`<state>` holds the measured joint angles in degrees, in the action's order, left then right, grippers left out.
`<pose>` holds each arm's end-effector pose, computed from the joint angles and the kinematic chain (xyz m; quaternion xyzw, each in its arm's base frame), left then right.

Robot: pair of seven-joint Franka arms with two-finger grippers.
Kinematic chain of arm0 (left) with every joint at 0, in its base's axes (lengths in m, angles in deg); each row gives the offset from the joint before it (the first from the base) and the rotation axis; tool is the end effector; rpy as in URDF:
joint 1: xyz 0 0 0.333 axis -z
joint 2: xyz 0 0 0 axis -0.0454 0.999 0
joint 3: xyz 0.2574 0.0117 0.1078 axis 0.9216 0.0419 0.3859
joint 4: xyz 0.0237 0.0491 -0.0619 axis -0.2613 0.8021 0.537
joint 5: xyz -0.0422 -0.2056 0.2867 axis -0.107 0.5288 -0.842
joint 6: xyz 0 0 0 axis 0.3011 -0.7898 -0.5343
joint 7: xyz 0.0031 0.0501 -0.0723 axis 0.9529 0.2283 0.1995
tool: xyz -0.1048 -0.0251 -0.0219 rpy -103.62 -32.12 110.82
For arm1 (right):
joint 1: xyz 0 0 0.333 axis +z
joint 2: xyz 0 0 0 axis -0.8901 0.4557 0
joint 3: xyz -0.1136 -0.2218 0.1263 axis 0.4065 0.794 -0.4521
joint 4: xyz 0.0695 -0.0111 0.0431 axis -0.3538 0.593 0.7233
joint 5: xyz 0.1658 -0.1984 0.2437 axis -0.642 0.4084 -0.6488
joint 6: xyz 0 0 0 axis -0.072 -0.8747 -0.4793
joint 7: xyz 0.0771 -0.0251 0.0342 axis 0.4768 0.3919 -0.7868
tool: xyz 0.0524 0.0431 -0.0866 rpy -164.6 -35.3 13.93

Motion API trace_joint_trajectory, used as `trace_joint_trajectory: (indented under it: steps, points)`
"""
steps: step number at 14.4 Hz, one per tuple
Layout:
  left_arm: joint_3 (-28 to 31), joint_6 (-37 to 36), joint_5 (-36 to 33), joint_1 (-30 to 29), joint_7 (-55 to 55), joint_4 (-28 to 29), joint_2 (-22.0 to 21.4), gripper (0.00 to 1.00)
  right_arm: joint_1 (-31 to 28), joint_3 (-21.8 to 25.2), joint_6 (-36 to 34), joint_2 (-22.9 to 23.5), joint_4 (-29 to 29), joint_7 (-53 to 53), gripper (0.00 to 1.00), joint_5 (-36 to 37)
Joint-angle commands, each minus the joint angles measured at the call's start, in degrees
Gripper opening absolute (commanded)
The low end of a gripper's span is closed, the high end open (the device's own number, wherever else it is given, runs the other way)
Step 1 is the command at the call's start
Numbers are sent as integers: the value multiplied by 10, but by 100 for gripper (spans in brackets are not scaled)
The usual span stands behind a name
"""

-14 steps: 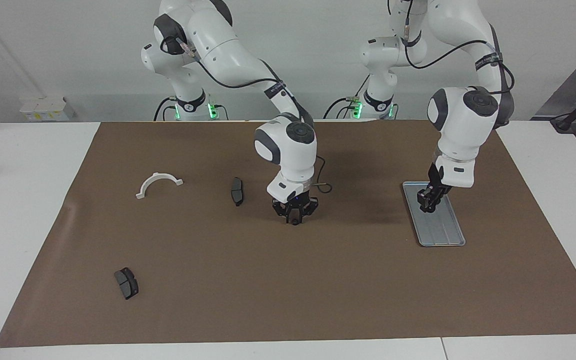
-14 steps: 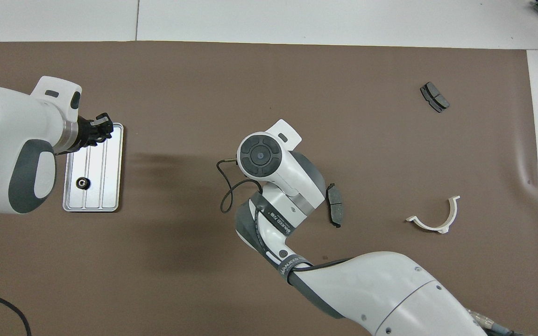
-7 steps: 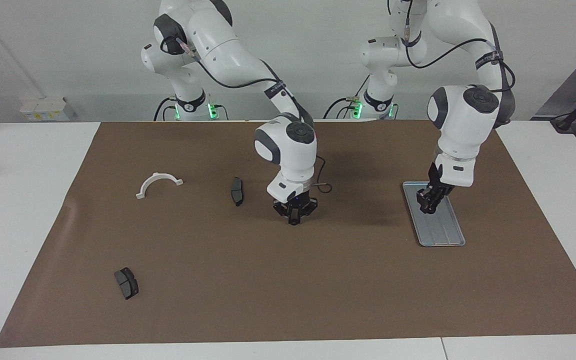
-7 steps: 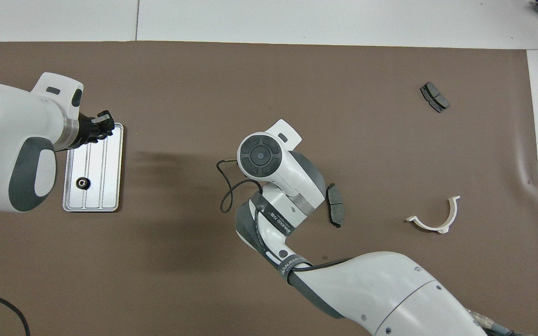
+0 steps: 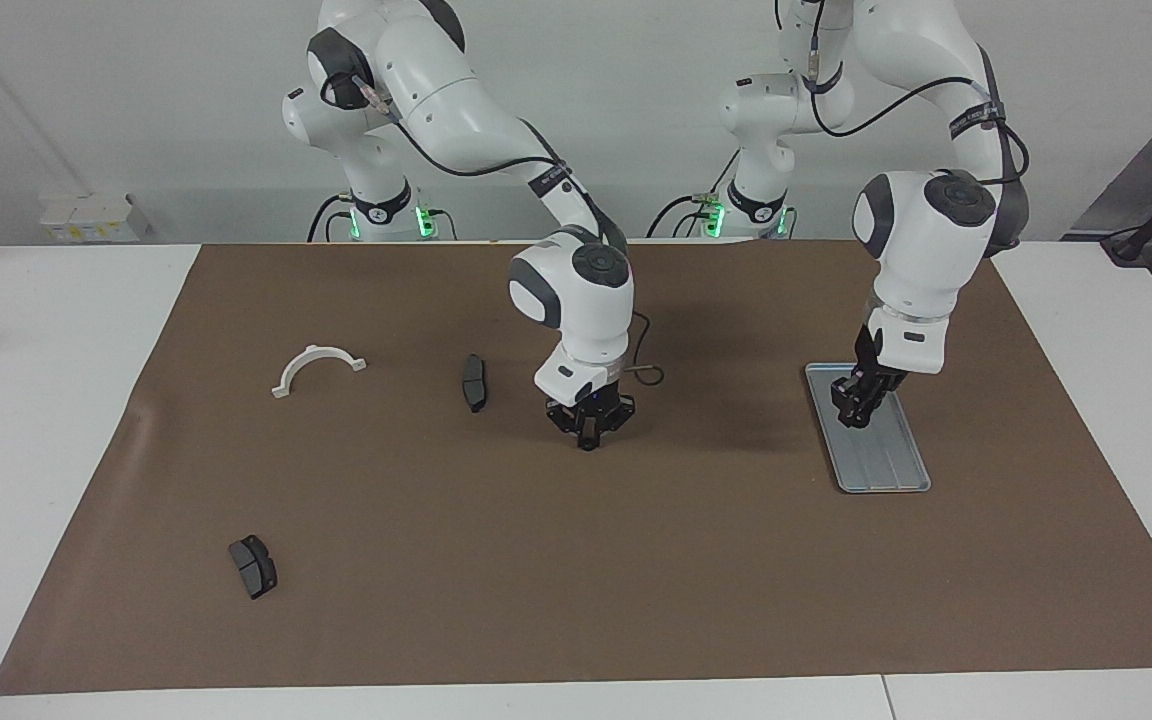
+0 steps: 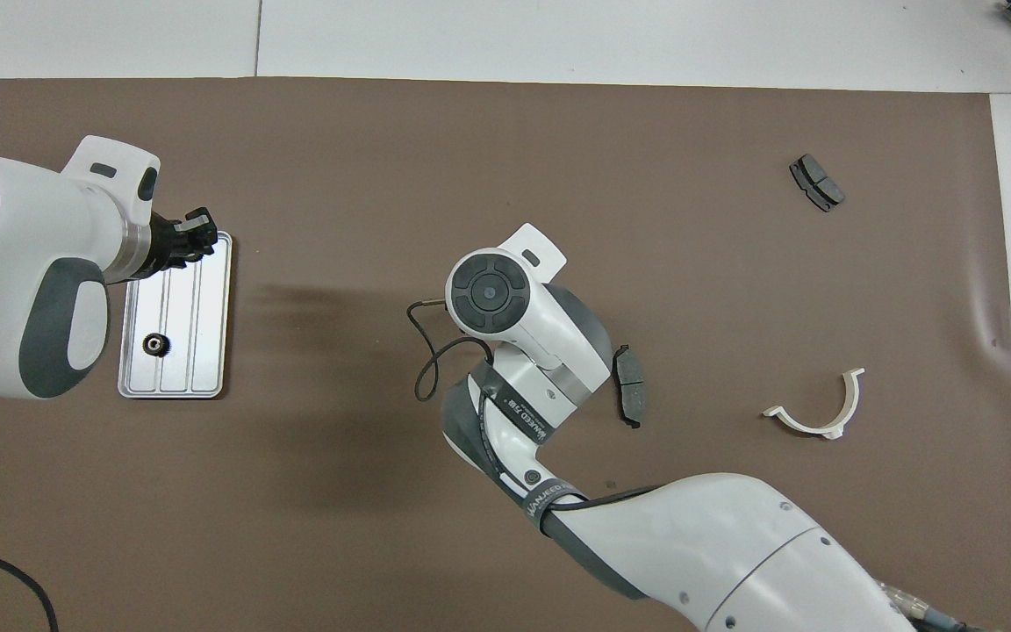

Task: Place bearing gear from tray to pile

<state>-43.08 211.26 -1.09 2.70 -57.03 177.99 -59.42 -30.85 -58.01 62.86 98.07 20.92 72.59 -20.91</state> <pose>0.5631 -0.0711 0.4080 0.9751 0.2018 0.0905 0.0160 0.5400 0.3767 0.2859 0.9963 0.0023 0.0847 0.0127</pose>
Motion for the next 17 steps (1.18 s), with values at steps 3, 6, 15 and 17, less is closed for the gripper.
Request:
trace_joint_trajectory:
  steps: [3,6,15,17]
  points:
    - [5,-2,-11,46,-14,-41,19,0,-42,0,-27,-25,2,-47,8,-5]
    - [4,35,-6,87,-15,-36,21,0,-113,0,-31,-43,2,-112,8,-11]
    - [5,129,11,297,78,-156,188,0,-289,0,-53,-42,9,-250,8,-12]
    - [5,144,10,308,85,-167,210,0,-309,0,-63,-42,12,-260,8,-12]
